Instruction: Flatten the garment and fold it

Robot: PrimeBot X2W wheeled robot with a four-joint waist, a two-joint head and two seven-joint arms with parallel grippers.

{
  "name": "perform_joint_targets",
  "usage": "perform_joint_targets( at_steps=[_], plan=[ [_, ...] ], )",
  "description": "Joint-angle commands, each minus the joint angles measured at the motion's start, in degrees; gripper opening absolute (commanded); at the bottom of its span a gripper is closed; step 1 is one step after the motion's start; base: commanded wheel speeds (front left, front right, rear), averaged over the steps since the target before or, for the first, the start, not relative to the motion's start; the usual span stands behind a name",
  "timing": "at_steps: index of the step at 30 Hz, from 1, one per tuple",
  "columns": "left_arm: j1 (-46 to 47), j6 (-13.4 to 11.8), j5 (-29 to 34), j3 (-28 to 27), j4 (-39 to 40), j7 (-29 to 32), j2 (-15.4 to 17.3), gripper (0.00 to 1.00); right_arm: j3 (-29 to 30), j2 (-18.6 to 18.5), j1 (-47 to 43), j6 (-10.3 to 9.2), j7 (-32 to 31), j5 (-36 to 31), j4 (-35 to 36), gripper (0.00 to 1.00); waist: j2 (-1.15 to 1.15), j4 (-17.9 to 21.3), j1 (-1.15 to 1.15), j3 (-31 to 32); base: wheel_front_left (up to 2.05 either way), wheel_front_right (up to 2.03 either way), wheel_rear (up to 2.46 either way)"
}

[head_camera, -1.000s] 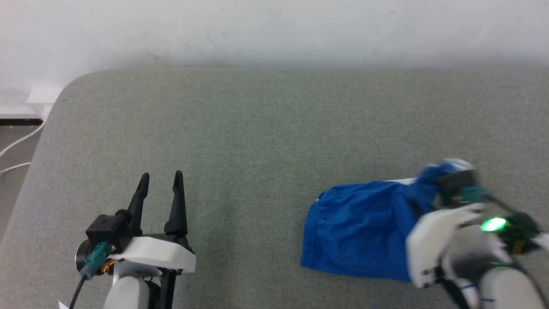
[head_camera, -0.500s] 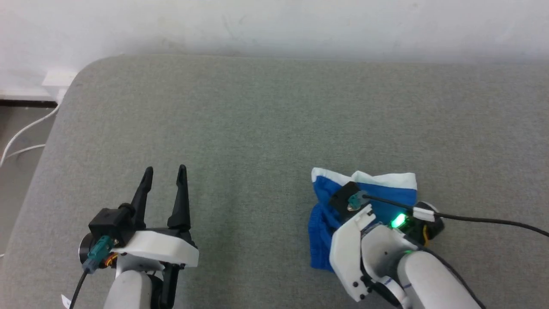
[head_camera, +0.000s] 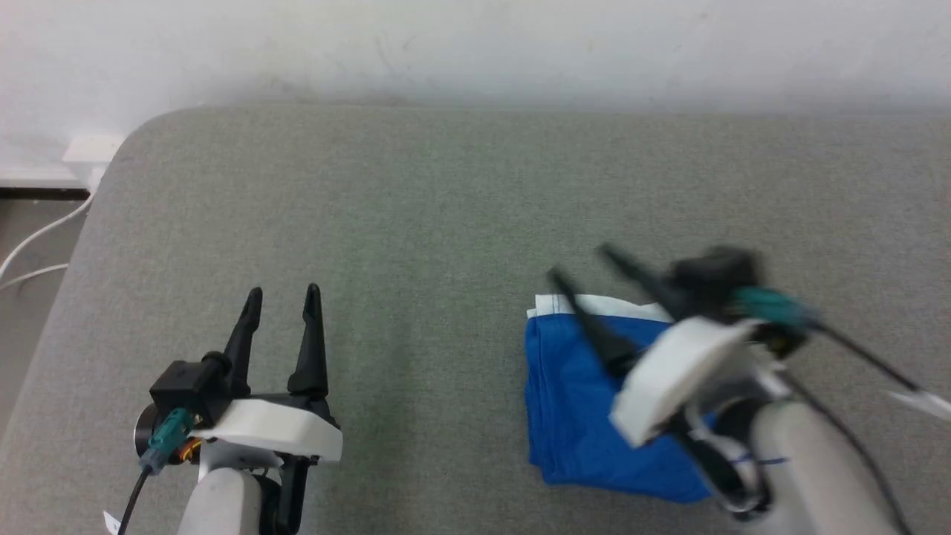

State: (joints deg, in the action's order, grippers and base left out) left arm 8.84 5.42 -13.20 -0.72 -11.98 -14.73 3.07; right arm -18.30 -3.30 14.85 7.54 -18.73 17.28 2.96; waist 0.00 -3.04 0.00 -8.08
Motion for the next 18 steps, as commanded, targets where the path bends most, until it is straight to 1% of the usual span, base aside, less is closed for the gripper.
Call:
perform_joint_targets(
  at_steps=[1, 3, 5, 8, 11, 18],
  plan=[
    [-0.1, -0.1, -0.2, -0.1, 0.4, -0.3, -0.2, 1.0, 2.6, 0.1, -1.6, -0.05, 2.8, 0.8, 1.1, 1.0, 0.0, 0.5, 0.0, 0.4, 0.0, 0.0, 0.0],
    [-0.3, -0.2, -0.1, -0.2, 0.7, -0.3, -0.2, 1.0, 7.2, 0.3, -3.8, -0.05, 6.6, 1.3, 2.3, 1.0, 0.0, 0.8, 0.0, 0.6, 0.0, 0.0, 0.0],
    [-0.4, -0.2, -0.1, -0.2, 0.9, -0.3, -0.2, 1.0, 11.9, 0.4, -6.5, -0.05, 10.0, 4.7, 2.3, 1.0, 0.0, 1.1, 0.0, 0.8, 0.0, 0.0, 0.0],
    [-0.5, -0.2, 0.0, -0.1, 1.1, -0.3, -0.2, 1.0, 17.7, 0.4, -10.0, -0.05, 12.5, 10.7, -1.3, 1.0, 0.0, 1.3, 0.0, 1.0, 0.0, 0.0, 0.0],
    [-0.7, -0.1, 0.0, -0.1, 1.2, -0.3, -0.2, 1.0, 19.0, 0.4, -12.0, -0.05, 11.0, 11.0, -6.3, 1.0, 0.0, 1.4, 0.0, 1.1, 0.0, 0.0, 0.0],
    [-0.8, -0.4, -0.2, 0.3, 1.3, -0.3, -0.2, 1.0, 17.1, 0.4, -12.1, -0.05, 5.9, 10.6, -14.2, 1.0, 0.0, 1.2, 0.0, 0.8, 0.0, 0.0, 0.0]
  ],
)
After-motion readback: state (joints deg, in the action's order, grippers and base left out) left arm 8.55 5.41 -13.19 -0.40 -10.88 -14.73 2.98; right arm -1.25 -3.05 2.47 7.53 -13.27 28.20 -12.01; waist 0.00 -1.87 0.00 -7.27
